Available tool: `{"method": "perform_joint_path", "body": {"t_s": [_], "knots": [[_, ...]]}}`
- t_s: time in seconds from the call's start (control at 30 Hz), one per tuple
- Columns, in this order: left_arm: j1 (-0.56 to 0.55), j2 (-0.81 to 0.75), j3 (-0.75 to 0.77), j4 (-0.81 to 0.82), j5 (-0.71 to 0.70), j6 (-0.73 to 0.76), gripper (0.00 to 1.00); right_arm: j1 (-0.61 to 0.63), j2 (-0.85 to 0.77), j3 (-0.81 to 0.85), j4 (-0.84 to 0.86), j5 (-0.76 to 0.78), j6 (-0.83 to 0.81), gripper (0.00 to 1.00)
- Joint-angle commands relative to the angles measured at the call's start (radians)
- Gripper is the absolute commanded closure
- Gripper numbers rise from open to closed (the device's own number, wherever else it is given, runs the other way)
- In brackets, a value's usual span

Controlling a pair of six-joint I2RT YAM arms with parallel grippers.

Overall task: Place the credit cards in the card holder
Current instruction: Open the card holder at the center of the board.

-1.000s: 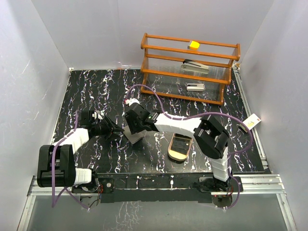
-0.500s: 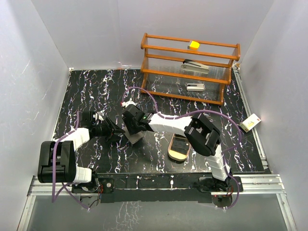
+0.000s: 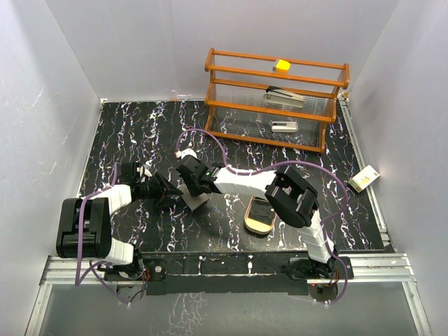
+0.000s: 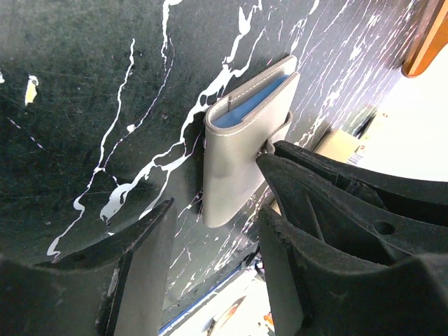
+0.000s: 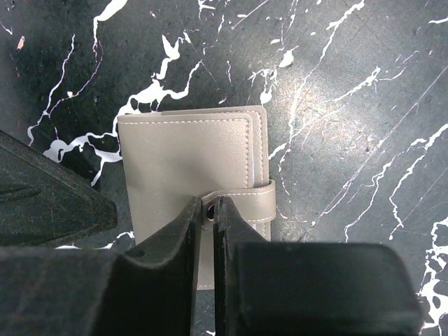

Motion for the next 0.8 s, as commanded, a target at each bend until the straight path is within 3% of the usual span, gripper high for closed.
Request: {"method": "perform_joint_path", "body": {"t_s": [0.0, 0.3, 0.77], "knots": [[0.004, 0.004, -0.003, 0.007, 0.042, -0.006, 0.52, 0.01, 0.003, -0.005, -0.023, 0.019, 0.011, 1.0], [-0.004, 0.049, -0.023, 0.052, 0.093, -0.012, 0.51, 0.011, -0.132, -0.129, 0.051, 0.014, 0.068, 1.0], [-0.109, 0.096, 0.024, 0.059, 0.09, -0.021, 0.49, 0.011, -0.381, -0.333, 0.15, -0.009, 0.199, 1.0]]}}
